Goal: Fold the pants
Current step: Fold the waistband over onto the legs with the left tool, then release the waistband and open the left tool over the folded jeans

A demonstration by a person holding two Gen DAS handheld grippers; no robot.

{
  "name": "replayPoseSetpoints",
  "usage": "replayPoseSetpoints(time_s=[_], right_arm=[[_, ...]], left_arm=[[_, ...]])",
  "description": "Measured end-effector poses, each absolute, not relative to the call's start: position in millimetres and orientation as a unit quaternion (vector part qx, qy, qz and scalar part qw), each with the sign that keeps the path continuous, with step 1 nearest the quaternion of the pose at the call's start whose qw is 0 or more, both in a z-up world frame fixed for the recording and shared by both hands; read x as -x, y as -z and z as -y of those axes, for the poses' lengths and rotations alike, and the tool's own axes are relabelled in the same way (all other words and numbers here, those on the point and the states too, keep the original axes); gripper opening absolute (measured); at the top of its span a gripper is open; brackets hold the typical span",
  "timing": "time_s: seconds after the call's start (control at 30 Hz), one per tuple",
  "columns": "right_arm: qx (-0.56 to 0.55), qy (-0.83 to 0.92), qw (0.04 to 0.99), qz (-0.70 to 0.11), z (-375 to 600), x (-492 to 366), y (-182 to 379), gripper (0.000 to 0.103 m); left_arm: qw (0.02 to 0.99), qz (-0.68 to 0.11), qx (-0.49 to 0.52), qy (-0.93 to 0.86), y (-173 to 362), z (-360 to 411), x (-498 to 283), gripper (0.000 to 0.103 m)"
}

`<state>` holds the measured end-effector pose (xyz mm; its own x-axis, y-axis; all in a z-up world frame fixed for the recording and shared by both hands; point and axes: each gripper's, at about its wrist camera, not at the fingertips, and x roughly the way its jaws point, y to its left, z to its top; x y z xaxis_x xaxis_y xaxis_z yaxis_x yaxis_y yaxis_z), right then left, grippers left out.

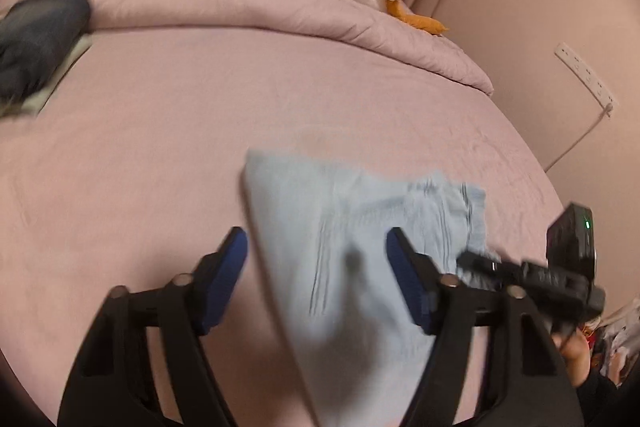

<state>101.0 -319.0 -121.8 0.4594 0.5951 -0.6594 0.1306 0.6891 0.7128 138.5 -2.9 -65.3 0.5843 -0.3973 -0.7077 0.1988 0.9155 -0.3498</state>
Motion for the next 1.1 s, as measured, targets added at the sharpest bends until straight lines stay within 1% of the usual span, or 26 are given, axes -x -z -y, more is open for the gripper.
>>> replayPoseSetpoints(time_s=[0.03, 0.07, 0.1, 0.13, 0.23, 0.3, 0.47, 0.53, 0.57, 0.6, 0.63, 0.73, 0.87, 0.97, 1.07, 1.1], right_arm=[[-0.364, -0.152, 0.773, -0.497, 319.3, -101.3, 122.1, 0.030], [-0.368, -0.156, 0.771, -0.496, 320.8, -101.0, 123.1, 0.030], [-0.370, -0.157, 0.770, -0.495, 320.1, -101.4, 123.5, 0.030], [-0.372, -0.160, 0.769, -0.494, 321.1, -101.6, 124.5, 0.030], [-0.372, -0.165, 0.769, -0.493, 320.6, -102.7, 125.4, 0.030], [-0.370, -0.170, 0.771, -0.490, 322.6, -103.2, 126.9, 0.030], [-0.385, -0.174, 0.762, -0.490, 329.6, -102.8, 126.9, 0.031], [-0.377, -0.160, 0.773, -0.485, 334.4, -99.8, 116.9, 0.038], [-0.351, -0.145, 0.795, -0.473, 335.7, -96.5, 104.0, 0.040], [-0.327, -0.129, 0.814, -0.462, 335.6, -94.3, 94.1, 0.046], [-0.306, -0.116, 0.830, -0.453, 336.8, -93.8, 84.5, 0.050], [-0.267, -0.123, 0.856, -0.424, 330.7, -97.8, 58.9, 0.050], [-0.195, -0.167, 0.860, -0.442, 291.8, -119.2, 53.3, 0.050], [-0.136, -0.150, 0.861, -0.466, 272.5, -136.2, 65.8, 0.049], [-0.151, -0.128, 0.837, -0.510, 277.7, -149.2, 95.1, 0.048], [-0.161, -0.129, 0.835, -0.510, 280.9, -149.8, 99.7, 0.048]], left_arm=[[0.881, -0.427, 0.111, 0.172, 67.1, 5.9, -146.7, 0.051], [0.877, -0.435, 0.103, 0.174, 71.5, 8.7, -155.5, 0.046], [0.874, -0.445, 0.097, 0.170, 77.2, 10.0, -164.7, 0.033], [0.872, -0.453, 0.089, 0.160, 82.3, 10.4, -172.7, 0.026], [0.855, -0.491, 0.072, 0.152, 103.6, 10.4, -195.3, 0.020], [0.846, -0.505, 0.075, 0.151, 114.2, 9.6, -203.0, 0.020], [0.854, -0.496, 0.035, 0.153, 111.6, 16.0, -202.6, 0.019], [0.856, -0.492, 0.038, 0.157, 112.6, 13.8, -201.3, 0.019], [0.856, -0.491, 0.042, 0.158, 113.3, 12.0, -200.9, 0.019], [0.856, -0.489, 0.043, 0.158, 113.8, 11.0, -199.0, 0.019], [0.858, -0.488, 0.040, 0.158, 113.8, 10.8, -198.4, 0.019], [0.861, -0.484, 0.029, 0.155, 114.7, 14.0, -196.1, 0.019], [0.863, -0.480, 0.025, 0.153, 114.3, 17.4, -196.1, 0.019], [0.864, -0.479, 0.023, 0.153, 114.4, 18.4, -197.1, 0.019], [0.866, -0.477, 0.019, 0.152, 114.7, 20.3, -197.8, 0.019], [0.866, -0.476, 0.020, 0.151, 114.5, 20.0, -197.2, 0.019]])
